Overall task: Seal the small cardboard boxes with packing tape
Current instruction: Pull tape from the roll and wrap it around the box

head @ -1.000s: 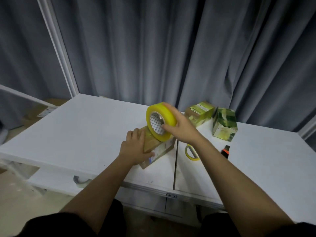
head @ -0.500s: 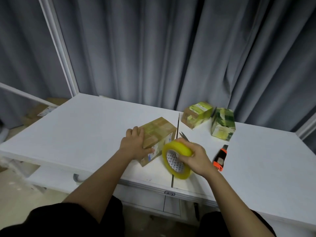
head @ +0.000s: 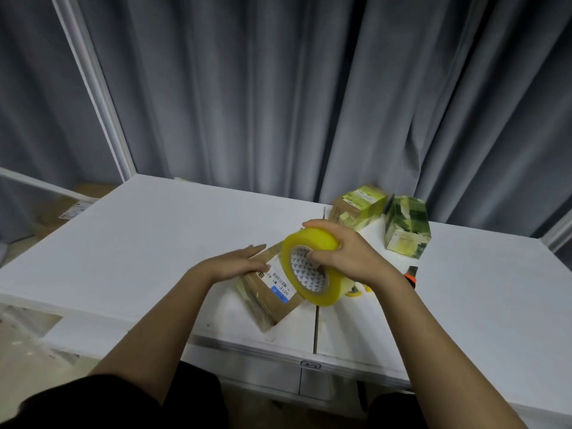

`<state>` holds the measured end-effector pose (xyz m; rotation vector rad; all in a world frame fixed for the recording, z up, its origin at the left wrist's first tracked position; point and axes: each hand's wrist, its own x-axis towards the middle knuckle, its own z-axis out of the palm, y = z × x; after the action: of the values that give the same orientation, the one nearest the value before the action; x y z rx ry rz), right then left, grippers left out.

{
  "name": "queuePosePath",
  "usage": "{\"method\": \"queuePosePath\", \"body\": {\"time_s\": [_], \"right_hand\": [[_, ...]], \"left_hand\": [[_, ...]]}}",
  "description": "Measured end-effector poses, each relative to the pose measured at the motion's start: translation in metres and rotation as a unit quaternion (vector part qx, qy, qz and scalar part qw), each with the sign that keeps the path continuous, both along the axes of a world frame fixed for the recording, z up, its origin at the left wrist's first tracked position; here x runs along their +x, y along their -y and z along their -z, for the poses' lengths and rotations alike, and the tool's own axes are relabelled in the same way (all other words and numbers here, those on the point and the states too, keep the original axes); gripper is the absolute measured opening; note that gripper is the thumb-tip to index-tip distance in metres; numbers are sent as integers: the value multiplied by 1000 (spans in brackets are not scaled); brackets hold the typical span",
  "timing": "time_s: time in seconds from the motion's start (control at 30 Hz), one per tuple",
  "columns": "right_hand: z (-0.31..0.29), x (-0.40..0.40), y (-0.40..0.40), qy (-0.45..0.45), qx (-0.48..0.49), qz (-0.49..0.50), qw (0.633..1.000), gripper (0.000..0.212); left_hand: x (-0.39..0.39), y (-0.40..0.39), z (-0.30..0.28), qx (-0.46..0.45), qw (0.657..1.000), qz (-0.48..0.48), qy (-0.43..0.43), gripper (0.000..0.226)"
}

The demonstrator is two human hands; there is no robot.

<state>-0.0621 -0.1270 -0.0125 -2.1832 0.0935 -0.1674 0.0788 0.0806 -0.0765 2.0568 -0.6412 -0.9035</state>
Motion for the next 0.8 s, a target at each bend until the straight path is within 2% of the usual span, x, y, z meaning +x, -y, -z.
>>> {"method": "queuePosePath", "body": {"time_s": [0.07, 0.13, 0.23, 0.3, 0.4, 0.43, 0.47, 0.5, 0.53, 0.57, 0.6, 0.63, 0.67, 0.7, 0.77, 0.8], "right_hand": [[2, 2, -1, 6, 3, 3, 1000, 48], [4, 2, -2, 12, 6, 11, 1000, 48], [5, 4, -6, 14, 3, 28, 1000, 48], [4, 9, -11, 12, -17, 35, 999, 49], [-3, 21, -20, -2, -50, 48, 998, 54], [-5, 26, -23, -7, -63, 56, 996, 58], [-7, 30, -25, -9, -82, 67, 994, 61], [-7, 33, -27, -6, -104, 81, 991, 60], [-6, 35, -29, 3, -126, 101, 987, 57], [-4, 36, -31, 19, -136, 125, 983, 54], [1, 34, -34, 44, -134, 153, 978, 53], [7, 31, -36, 76, -123, 183, 973, 52], [14, 27, -39, 111, -109, 208, 966, 51], [22, 21, -41, 142, -97, 224, 959, 48], [41, 9, -45, 157, -71, 211, 962, 51], [50, 3, -47, 145, -55, 182, 971, 63]], "left_hand": [[6, 10, -2, -38, 999, -2, -33, 82], [11, 18, 2, -74, 994, 22, -78, 66], [16, 19, 5, -85, 993, 37, -80, 39], [16, 13, 4, -75, 997, 34, -13, 32], [7, 8, 7, -22, 988, -24, 152, 31], [-3, 6, 7, 26, 967, -57, 246, 29], [-15, 5, 9, 74, 931, -84, 347, 28], [-28, 3, 14, 86, 892, -103, 431, 31], [-42, 0, 20, 57, 865, -107, 487, 37], [-55, -2, 25, 11, 854, -100, 510, 48], [-67, -3, 29, -10, 857, -86, 508, 66], [-74, -3, 33, 22, 868, -60, 493, 88], [-78, -2, 37, 86, 875, -35, 475, 107], [-81, -1, 40, 145, 876, -20, 460, 115], [-83, 0, 41, 129, 870, -17, 475, 104], [-82, 1, 43, 109, 857, -18, 502, 93]]}}
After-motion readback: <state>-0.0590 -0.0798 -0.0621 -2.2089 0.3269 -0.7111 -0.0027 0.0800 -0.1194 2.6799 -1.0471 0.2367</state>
